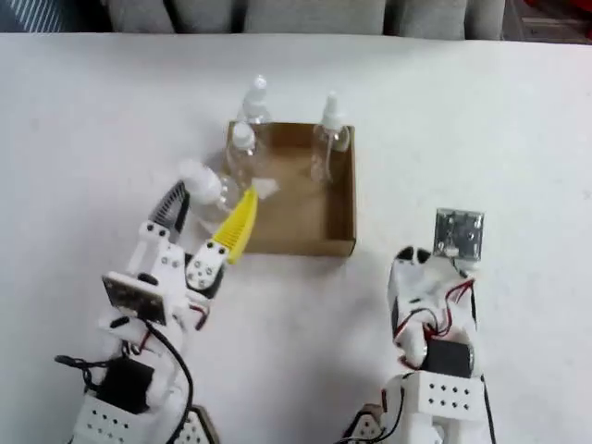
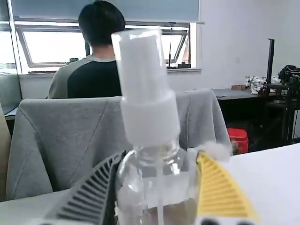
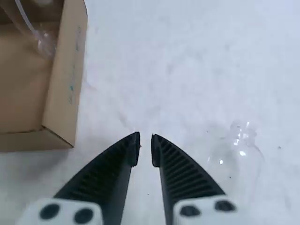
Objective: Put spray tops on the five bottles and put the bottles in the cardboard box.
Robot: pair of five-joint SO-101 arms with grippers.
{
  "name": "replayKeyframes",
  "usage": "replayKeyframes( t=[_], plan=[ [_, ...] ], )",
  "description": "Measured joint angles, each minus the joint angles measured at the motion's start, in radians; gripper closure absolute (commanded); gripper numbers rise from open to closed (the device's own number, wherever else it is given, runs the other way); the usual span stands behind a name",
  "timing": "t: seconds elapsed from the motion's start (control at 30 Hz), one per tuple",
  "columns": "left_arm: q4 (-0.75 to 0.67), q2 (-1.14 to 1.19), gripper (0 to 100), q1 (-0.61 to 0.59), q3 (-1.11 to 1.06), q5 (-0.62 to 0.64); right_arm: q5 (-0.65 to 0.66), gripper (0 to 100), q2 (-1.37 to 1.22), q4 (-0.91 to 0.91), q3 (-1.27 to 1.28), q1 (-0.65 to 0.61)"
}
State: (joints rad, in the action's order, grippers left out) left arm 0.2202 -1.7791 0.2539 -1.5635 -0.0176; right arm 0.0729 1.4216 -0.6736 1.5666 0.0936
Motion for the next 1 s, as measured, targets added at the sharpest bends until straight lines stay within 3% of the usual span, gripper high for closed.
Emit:
replayKeyframes(
  t=[0.3,0.53,0.63,0.87,1.0],
  plan=[
    [-0.029,0.473,98,-0.006,0.281,0.000,-0.003,98.3,0.115,0.063,0.118,0.023],
    [-0.293,0.631,98,-0.006,0.235,0.133,-0.077,98.3,0.157,0.043,0.120,0.038],
    [-0.333,0.675,98,-0.006,0.232,0.157,-0.078,98.3,0.183,0.043,0.120,0.035],
    [-0.331,0.873,98,-0.006,0.368,0.161,-0.118,98.4,0.358,0.029,0.084,-0.235],
    [-0.222,1.060,98,-0.006,0.535,0.163,-0.155,98.4,0.361,-0.029,0.002,-0.457]
  ],
)
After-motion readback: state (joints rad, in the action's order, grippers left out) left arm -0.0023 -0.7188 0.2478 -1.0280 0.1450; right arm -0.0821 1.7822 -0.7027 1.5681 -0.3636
